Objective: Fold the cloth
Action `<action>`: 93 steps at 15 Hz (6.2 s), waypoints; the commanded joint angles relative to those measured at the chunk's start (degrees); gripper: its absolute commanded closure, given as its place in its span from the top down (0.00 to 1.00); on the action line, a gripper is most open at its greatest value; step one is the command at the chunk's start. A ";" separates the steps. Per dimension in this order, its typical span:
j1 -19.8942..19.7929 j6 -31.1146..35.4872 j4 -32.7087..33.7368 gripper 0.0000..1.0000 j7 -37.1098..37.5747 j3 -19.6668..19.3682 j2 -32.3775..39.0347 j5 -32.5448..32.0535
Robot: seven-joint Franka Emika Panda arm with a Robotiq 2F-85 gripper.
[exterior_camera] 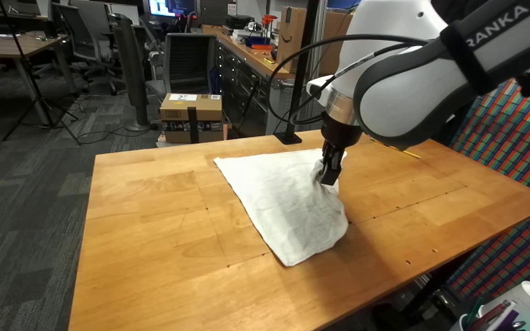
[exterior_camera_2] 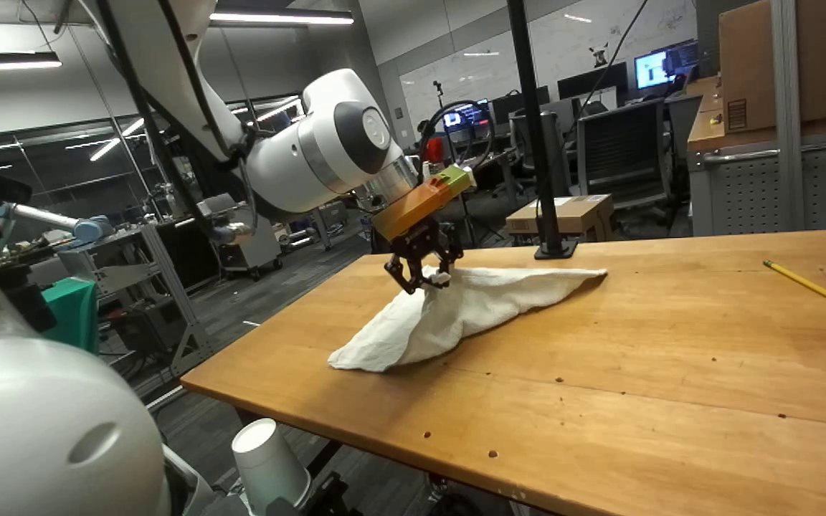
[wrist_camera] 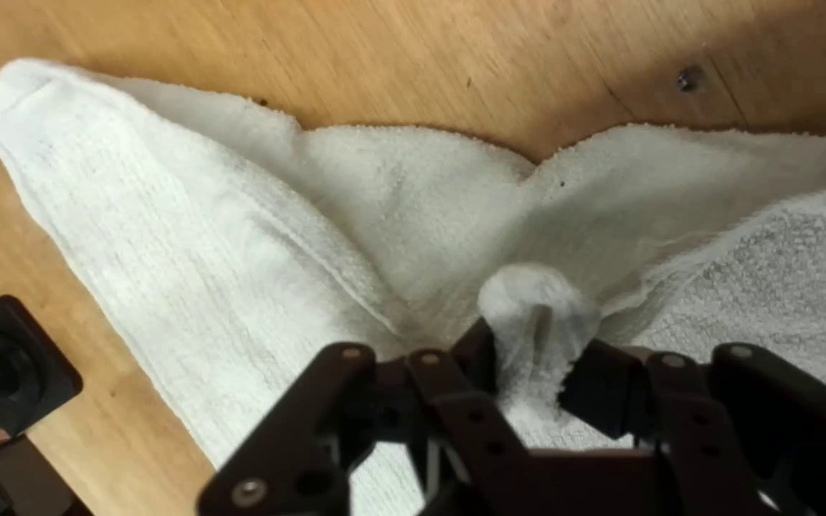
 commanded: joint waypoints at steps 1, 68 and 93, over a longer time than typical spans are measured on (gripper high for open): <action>1.30 0.22 3.43 0.09 3.20 1.62 2.71 -0.19; 6.63 -6.95 27.95 1.00 29.38 -2.72 24.08 -14.40; -1.86 -4.87 41.23 1.00 26.03 -7.57 35.54 -16.95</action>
